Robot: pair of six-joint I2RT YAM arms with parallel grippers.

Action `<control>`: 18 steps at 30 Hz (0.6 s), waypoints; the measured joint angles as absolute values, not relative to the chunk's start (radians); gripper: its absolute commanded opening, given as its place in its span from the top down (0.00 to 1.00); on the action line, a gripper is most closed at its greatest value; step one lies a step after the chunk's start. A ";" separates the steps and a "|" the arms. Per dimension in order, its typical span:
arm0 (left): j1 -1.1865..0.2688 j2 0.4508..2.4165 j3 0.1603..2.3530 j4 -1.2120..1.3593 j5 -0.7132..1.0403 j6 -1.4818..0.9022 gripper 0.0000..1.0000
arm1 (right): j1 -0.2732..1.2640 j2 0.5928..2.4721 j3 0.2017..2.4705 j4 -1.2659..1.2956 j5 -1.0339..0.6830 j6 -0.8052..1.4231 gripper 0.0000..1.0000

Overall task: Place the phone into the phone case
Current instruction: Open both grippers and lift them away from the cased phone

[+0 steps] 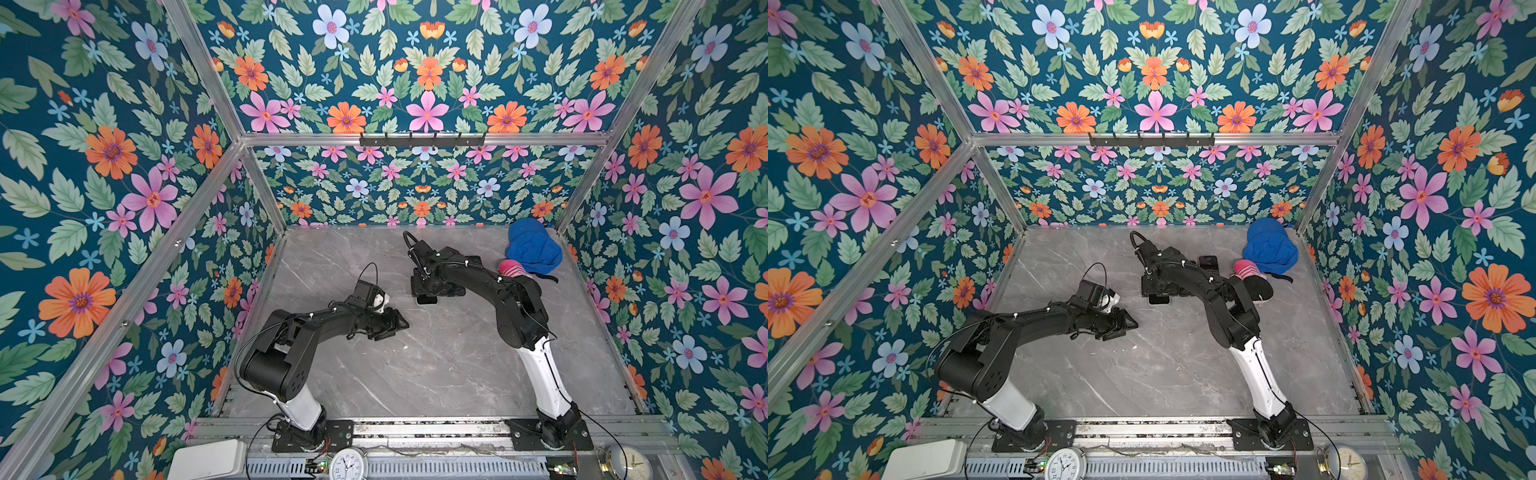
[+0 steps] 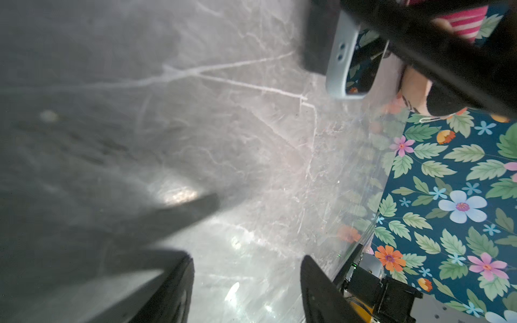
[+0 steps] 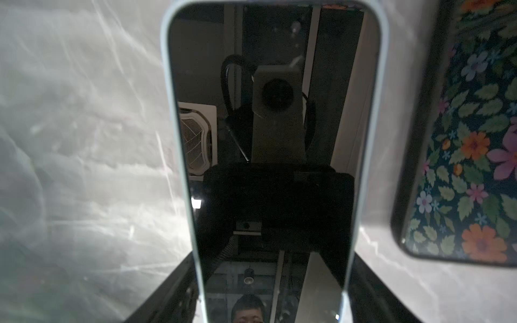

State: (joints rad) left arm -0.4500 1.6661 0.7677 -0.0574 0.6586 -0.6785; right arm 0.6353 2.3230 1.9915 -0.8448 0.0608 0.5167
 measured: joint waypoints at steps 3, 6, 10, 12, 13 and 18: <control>-0.447 1.674 0.769 -0.045 0.667 -0.678 0.37 | 0.617 2.378 2.067 -0.869 0.057 0.495 0.40; -0.446 1.678 0.770 -0.038 0.676 -0.678 0.37 | 0.603 2.430 2.132 -0.899 0.055 0.490 0.39; -0.444 1.678 0.769 -0.037 0.678 -0.678 0.37 | 0.601 2.460 2.179 -0.937 0.050 0.488 0.33; -0.442 1.677 0.768 -0.035 0.678 -0.678 0.36 | 0.602 2.460 2.186 -0.952 0.045 0.488 0.23; -0.441 1.677 0.768 -0.034 0.678 -0.678 0.36 | 0.602 2.460 2.193 -0.960 0.040 0.492 0.19; -0.440 1.672 0.772 -0.041 0.675 -0.670 0.32 | 0.601 2.474 2.256 -0.987 0.038 0.495 0.02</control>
